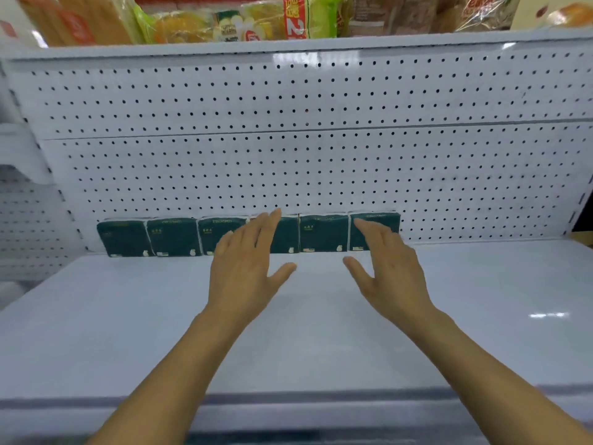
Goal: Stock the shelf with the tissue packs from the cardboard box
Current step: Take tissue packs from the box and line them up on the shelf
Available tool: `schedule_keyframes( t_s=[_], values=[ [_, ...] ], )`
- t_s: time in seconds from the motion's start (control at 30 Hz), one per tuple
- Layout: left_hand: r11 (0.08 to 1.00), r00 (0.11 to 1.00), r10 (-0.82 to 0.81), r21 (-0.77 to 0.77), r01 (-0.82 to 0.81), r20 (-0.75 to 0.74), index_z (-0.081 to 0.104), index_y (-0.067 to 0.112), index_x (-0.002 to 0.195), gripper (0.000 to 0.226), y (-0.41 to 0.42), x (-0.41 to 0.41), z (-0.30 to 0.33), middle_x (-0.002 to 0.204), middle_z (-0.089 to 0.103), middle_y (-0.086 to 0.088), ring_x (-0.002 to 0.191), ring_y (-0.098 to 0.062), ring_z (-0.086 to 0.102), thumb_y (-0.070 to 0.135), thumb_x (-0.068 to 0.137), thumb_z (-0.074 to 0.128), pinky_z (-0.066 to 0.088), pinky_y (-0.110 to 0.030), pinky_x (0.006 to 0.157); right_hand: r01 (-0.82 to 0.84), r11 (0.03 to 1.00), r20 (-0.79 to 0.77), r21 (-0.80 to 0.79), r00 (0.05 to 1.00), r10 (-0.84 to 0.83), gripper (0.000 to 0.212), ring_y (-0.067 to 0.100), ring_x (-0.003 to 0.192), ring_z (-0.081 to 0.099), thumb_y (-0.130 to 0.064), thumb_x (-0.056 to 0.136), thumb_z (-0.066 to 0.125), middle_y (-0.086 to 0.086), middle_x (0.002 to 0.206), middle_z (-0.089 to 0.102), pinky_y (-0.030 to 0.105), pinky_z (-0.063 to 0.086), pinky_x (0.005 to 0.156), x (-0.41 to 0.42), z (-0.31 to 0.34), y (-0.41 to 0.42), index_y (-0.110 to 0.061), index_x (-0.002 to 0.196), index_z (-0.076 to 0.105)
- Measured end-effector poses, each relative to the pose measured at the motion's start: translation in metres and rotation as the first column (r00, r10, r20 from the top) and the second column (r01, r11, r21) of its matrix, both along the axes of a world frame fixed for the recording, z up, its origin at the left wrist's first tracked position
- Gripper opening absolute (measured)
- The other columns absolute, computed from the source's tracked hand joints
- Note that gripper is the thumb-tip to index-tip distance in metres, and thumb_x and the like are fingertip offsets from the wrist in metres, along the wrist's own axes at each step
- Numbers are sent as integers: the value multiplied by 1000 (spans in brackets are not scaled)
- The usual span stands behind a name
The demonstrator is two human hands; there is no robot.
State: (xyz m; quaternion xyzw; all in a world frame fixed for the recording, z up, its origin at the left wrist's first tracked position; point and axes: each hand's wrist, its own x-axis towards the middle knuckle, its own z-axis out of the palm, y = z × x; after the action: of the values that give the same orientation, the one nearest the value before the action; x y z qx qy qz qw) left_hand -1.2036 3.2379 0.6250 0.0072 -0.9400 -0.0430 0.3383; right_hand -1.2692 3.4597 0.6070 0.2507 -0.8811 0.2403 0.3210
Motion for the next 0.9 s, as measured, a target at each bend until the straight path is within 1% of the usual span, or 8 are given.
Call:
schedule_keyframes(
  t_s=[0.13, 0.23, 0.3, 0.4, 0.57, 0.7, 0.8, 0.9],
  values=[
    [995, 995, 102, 6, -102, 8, 27, 26, 152, 80, -16, 67, -18, 147, 48, -4, 128, -28, 50, 58, 86, 59, 39, -46, 107, -122, 991, -26, 51, 992, 124, 66, 27, 119, 52, -38, 90, 63, 5, 138, 51, 41, 46, 93, 45, -1, -27, -21, 147, 34],
    [984, 983, 180, -1, -180, 26, 27, 25, 152, 79, -38, 115, -30, 146, 49, -5, 126, -29, 52, 59, 86, 53, 41, -47, 105, -197, 977, -20, 83, 980, 200, 63, 28, 119, 54, -41, 90, 62, 6, 139, 51, 43, 47, 94, 76, -6, -55, -21, 144, 36],
    [972, 972, 233, 3, -233, 28, 29, 23, 152, 77, -55, 144, -37, 146, 49, -6, 124, -30, 52, 60, 87, 50, 42, -48, 104, -266, 956, -28, 120, 962, 271, 60, 31, 119, 55, -40, 91, 60, 9, 139, 52, 45, 48, 93, 94, -10, -77, -18, 143, 40],
    [962, 961, 274, -11, -274, 24, 34, 21, 150, 72, -83, 185, -48, 145, 49, -8, 124, -31, 53, 57, 91, 54, 42, -48, 103, -336, 924, -61, 186, 934, 352, 56, 35, 116, 55, -36, 91, 61, 13, 137, 53, 47, 48, 90, 119, -17, -113, -13, 140, 45],
    [902, 901, 431, -47, -429, 44, 43, 19, 145, 67, -151, 287, -67, 140, 54, -7, 120, -29, 55, 57, 90, 46, 46, -47, 98, -486, 831, -82, 270, 849, 522, 58, 34, 115, 57, -32, 86, 68, 13, 135, 54, 48, 48, 90, 202, -33, -207, -15, 137, 47],
    [835, 822, 550, -98, -542, 146, 46, 20, 142, 66, -213, 376, -91, 138, 54, -6, 120, -30, 54, 59, 89, 41, 44, -46, 97, -568, 765, -75, 305, 786, 614, 53, 33, 113, 56, -33, 86, 65, 11, 132, 56, 46, 46, 88, 277, -57, -286, -15, 134, 50],
    [815, 779, 578, -121, -567, 244, 45, 21, 141, 66, -262, 438, -112, 136, 54, -6, 119, -30, 54, 60, 89, 36, 43, -47, 98, -579, 734, -20, 355, 780, 625, 51, 31, 110, 56, -37, 87, 62, 8, 128, 57, 44, 43, 86, 334, -85, -343, -17, 132, 52],
    [806, 755, 590, -139, -576, 286, 46, 21, 140, 64, -309, 490, -133, 134, 57, -6, 117, -30, 57, 60, 89, 39, 45, -47, 97, -587, 706, 55, 396, 783, 620, 51, 31, 106, 56, -37, 86, 63, 7, 125, 57, 44, 42, 84, 381, -116, -395, -19, 132, 51]
  ],
)
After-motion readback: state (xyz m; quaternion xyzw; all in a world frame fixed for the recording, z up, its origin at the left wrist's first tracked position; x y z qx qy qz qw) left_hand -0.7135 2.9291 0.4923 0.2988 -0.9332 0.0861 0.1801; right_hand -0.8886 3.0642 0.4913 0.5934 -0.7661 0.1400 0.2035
